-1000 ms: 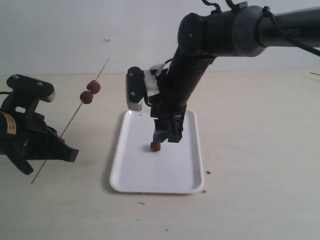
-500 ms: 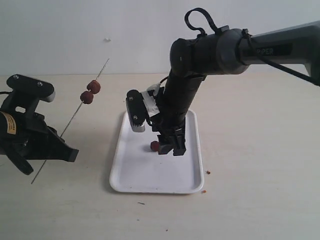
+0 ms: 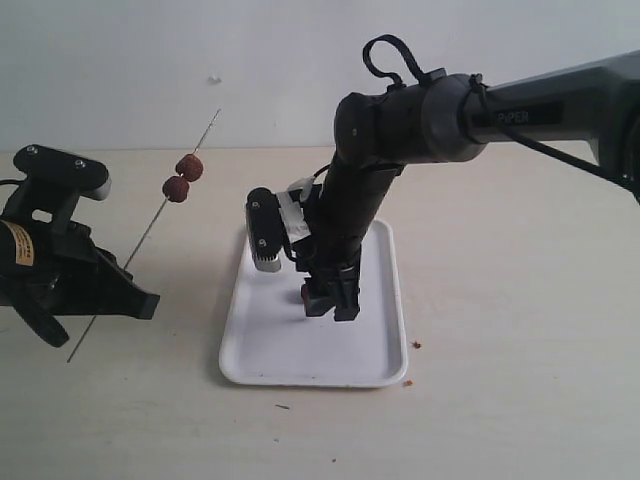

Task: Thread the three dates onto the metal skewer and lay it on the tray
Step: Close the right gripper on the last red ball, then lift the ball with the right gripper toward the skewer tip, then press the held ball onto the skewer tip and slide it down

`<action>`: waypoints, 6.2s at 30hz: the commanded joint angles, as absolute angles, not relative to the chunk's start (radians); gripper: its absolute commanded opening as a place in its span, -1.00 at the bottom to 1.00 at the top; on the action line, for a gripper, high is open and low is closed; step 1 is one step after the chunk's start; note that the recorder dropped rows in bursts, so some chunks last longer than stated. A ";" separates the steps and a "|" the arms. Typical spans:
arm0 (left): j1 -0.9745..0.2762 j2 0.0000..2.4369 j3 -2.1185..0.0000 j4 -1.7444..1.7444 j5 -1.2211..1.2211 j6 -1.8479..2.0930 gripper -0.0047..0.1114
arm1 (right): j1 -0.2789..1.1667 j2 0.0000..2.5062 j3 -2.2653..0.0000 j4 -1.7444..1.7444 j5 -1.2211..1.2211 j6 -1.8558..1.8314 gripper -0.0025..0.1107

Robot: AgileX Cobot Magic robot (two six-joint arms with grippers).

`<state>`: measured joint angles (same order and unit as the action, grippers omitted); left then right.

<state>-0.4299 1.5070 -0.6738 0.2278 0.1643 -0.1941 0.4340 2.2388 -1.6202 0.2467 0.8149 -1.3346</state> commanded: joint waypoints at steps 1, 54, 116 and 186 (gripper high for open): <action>-0.426 1.501 -0.673 0.226 0.148 -0.196 -0.92 | 0.442 2.249 -1.626 0.247 0.790 -1.334 0.09; -0.426 1.501 -0.673 0.228 0.156 -0.195 -0.92 | 0.442 2.249 -1.626 0.184 0.820 -1.149 -0.43; -0.523 1.501 -0.673 0.221 0.178 -0.212 -0.92 | 0.181 2.197 -1.626 1.744 0.820 -0.940 -0.53; -0.523 1.501 -0.673 0.221 0.082 -0.212 -0.92 | 0.187 2.199 -1.663 1.692 0.785 -0.950 -0.53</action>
